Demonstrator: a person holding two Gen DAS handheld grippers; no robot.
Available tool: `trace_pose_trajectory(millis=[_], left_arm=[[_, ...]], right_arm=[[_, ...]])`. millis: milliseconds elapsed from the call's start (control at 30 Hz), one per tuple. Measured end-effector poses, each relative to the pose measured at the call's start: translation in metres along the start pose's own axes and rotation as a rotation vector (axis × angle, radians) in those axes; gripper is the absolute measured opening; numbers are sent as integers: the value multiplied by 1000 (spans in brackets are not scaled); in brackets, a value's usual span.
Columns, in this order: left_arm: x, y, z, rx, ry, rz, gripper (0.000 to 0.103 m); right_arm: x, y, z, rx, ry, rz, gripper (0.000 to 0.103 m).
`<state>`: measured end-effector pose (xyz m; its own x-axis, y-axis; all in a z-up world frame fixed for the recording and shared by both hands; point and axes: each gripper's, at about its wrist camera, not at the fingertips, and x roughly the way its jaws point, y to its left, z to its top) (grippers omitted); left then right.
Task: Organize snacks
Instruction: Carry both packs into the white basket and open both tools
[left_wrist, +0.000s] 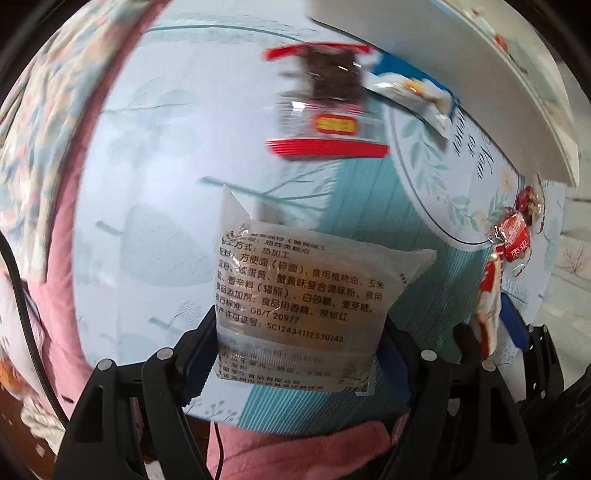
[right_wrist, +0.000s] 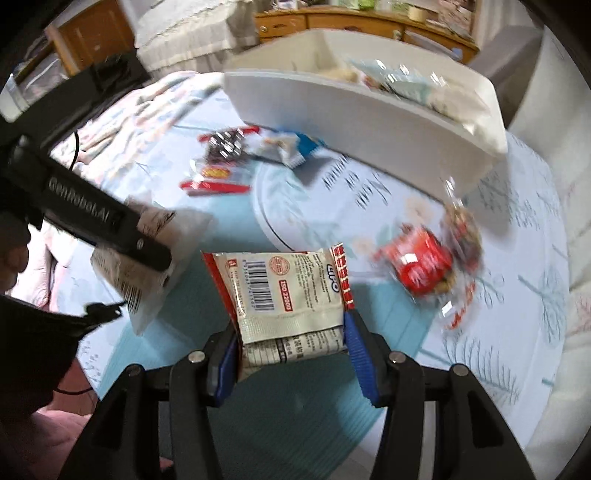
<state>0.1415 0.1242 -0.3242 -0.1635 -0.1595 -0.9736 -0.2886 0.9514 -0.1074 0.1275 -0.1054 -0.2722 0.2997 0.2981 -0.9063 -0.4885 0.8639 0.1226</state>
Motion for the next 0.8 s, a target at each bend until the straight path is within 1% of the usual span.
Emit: trace_pose_trajectory(millis=[67,167,300,367,433,467,533,567,667,800], left_arm=[[-11,10,-4,-18,-10,-6,76],[-35,15,2,-19,-45,-9,76],[-78,27,11,7,-105,-29,76],[-96,25,17,33,-140,-37,76],[-120,25,29,72,-176,-46,76],[-130,18,40,86,-190,-49,76],[-148,15,49,121,-218,-55,76],[-153,4,58,134,-227,-55,76],[-174,-1,74,186,-247,-60,76],[-190,-9,103,243,-269,-60,76]], right_arm=[[-5,6,8,-17,-15,7,53],[-15,12,22,-28,-45,20,53],[-26,20,48,-30,-93,18,53],[-33,21,62,-23,-120,12,53],[-37,22,75,-9,-140,8,53],[-39,23,81,-3,-147,3,53],[-42,25,89,10,-159,-9,53],[-44,26,95,23,-170,-14,53],[-47,27,110,58,-195,-29,53],[-48,26,130,105,-225,-57,53]])
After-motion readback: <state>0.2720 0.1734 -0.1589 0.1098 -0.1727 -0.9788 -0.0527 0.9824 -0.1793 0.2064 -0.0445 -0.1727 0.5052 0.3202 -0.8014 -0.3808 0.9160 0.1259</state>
